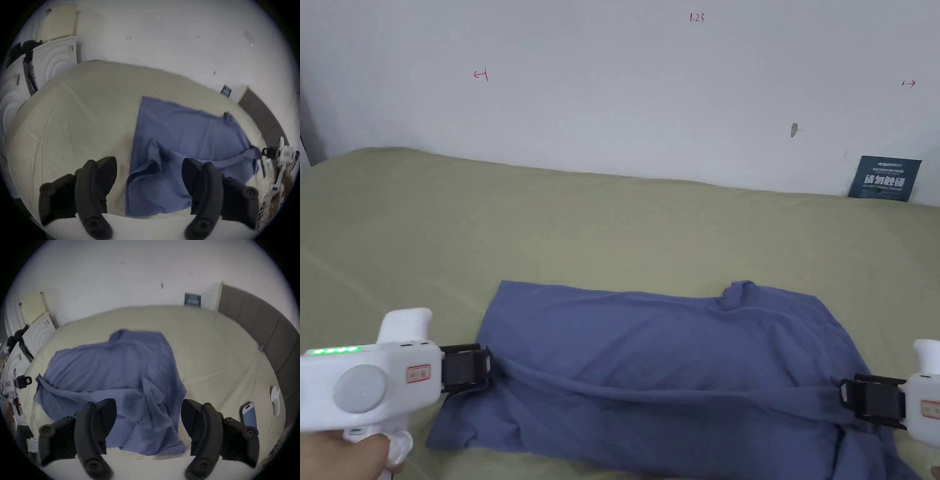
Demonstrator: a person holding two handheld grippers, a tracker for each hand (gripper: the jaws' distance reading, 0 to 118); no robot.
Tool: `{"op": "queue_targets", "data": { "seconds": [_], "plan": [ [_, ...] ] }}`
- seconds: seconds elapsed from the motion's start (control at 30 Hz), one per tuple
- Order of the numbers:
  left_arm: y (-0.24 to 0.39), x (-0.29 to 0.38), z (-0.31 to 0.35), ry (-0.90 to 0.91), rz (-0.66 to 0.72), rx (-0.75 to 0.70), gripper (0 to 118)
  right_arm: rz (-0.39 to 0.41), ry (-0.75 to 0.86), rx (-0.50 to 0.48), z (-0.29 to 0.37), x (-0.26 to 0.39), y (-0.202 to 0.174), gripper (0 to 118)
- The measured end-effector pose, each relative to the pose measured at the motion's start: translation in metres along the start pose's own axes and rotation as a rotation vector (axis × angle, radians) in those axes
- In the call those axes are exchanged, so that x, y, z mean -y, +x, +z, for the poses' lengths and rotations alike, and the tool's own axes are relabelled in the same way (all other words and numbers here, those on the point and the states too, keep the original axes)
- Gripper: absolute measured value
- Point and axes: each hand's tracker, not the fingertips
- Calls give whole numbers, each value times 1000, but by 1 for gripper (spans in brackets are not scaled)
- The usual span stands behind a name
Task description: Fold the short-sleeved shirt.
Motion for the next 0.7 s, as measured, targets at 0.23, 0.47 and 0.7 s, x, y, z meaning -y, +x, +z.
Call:
{"op": "queue_targets", "data": {
  "seconds": [0.23, 0.47, 0.7],
  "plan": [
    [29, 55, 124, 382, -139, -57, 89, 63, 461, -40, 135, 55, -34, 84],
    [46, 127, 158, 308, -106, -123, 0, 88, 402, 43, 162, 119, -46, 0],
    [27, 109, 101, 142, -82, -34, 25, 45, 391, 8, 155, 119, -45, 0]
  ]
}}
